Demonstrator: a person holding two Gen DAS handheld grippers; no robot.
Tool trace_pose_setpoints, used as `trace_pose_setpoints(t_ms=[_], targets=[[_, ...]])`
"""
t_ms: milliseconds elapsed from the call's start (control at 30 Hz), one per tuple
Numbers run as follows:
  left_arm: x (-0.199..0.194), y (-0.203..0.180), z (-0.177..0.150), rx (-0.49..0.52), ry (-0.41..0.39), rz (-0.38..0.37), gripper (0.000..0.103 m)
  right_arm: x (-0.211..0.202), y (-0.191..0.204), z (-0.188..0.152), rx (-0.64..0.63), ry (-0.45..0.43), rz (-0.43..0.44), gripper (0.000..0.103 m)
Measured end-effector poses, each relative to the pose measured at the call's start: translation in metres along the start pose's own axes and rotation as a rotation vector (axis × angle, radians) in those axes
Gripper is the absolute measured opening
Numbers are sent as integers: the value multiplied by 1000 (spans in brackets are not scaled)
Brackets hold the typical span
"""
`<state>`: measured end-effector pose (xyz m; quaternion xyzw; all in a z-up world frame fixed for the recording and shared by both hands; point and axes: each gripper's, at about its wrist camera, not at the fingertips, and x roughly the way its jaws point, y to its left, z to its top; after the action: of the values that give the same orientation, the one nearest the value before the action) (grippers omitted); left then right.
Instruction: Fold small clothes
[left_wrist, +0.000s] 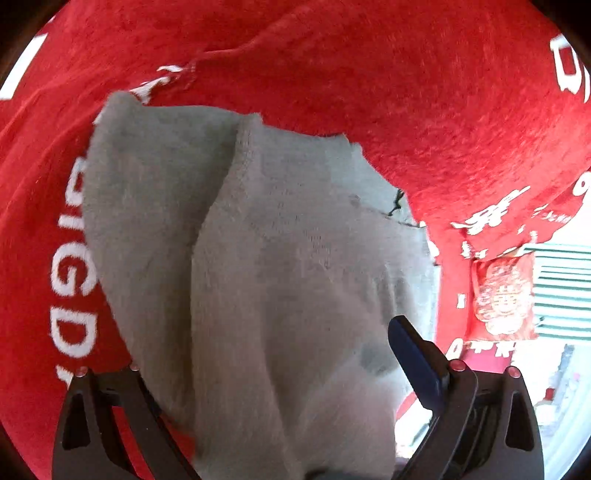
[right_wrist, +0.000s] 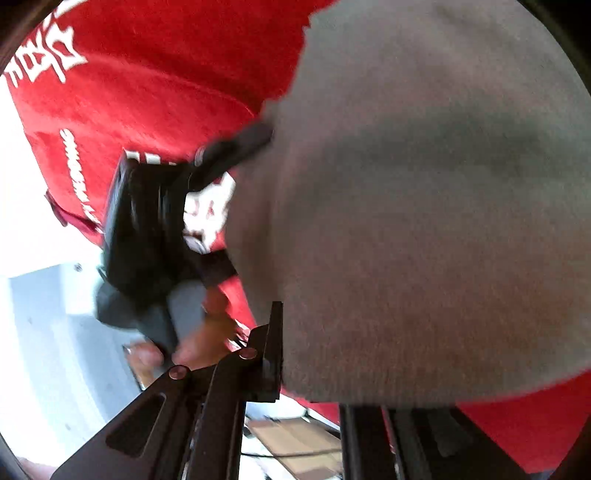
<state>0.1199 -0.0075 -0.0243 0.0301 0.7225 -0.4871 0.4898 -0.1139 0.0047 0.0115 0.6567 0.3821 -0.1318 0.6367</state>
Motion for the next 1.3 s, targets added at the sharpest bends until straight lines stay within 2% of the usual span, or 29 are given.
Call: trace_pose_setpoints(t_ms=[33, 100, 133, 167, 200, 267, 300, 333, 367, 400, 433, 467, 500, 533, 667, 767, 900, 1000, 1100, 1167, 1233, 1300], targets=[[4, -3, -1, 14, 3, 46, 81, -4, -2, -2, -17, 24, -47, 15], [11, -4, -3, 32, 9, 118, 81, -17, -3, -5, -58, 61, -132, 23], [12, -4, -4, 39, 0, 128, 80, -25, -3, -4, -77, 63, -152, 34], [11, -5, -5, 42, -7, 131, 80, -36, -2, -3, -99, 58, -170, 48], [9, -7, -6, 43, -13, 137, 80, -48, -1, -1, -122, 44, -188, 55], [8, -8, -6, 40, -14, 158, 80, -75, 4, 10, -168, -13, -221, 58], [5, -6, -8, 41, -13, 164, 80, -87, 7, 17, -188, -52, -238, 58], [5, -6, -9, 43, -13, 175, 79, -96, 9, 25, -203, -92, -251, 48], [6, -8, -10, 47, -16, 190, 74, -101, 11, 34, -212, -118, -261, 21], [9, -10, -10, 55, -17, 228, 61, -104, 12, 48, -217, -142, -285, 7], [12, -12, -9, 61, -18, 258, 50, -103, 10, 54, -217, -151, -299, 2], [11, -9, -10, 60, -23, 266, 46, -100, 11, 62, -219, -159, -303, 2], [9, -8, -9, 52, -31, 258, 37, -92, 13, 71, -230, -156, -311, 2], [5, -7, -9, 45, -44, 248, 34, -85, 14, 77, -242, -147, -322, 2], [-5, -17, -13, 81, -80, 264, 31, -41, -6, 89, -274, -30, -431, 2], [-20, -35, -16, 96, -119, 219, 30, -39, -13, 87, -255, -38, -371, 0], [-39, -84, -19, 152, -159, 135, 28, -61, -31, 87, -190, -19, -243, 1], [-36, -131, -22, 233, -160, 91, 27, -96, -50, 85, -152, -51, -176, 2], [-14, -178, -27, 331, -122, 78, 27, -136, -71, 86, -88, -99, -107, 2], [14, -207, -31, 384, -80, 89, 27, -161, -84, 86, -52, -145, -74, 2], [44, -227, -35, 399, -35, 71, 27, -186, -100, 86, -22, -198, -71, 2], [70, -247, -46, 434, -7, 86, 27, -203, -119, 87, 14, -229, -74, 2]])
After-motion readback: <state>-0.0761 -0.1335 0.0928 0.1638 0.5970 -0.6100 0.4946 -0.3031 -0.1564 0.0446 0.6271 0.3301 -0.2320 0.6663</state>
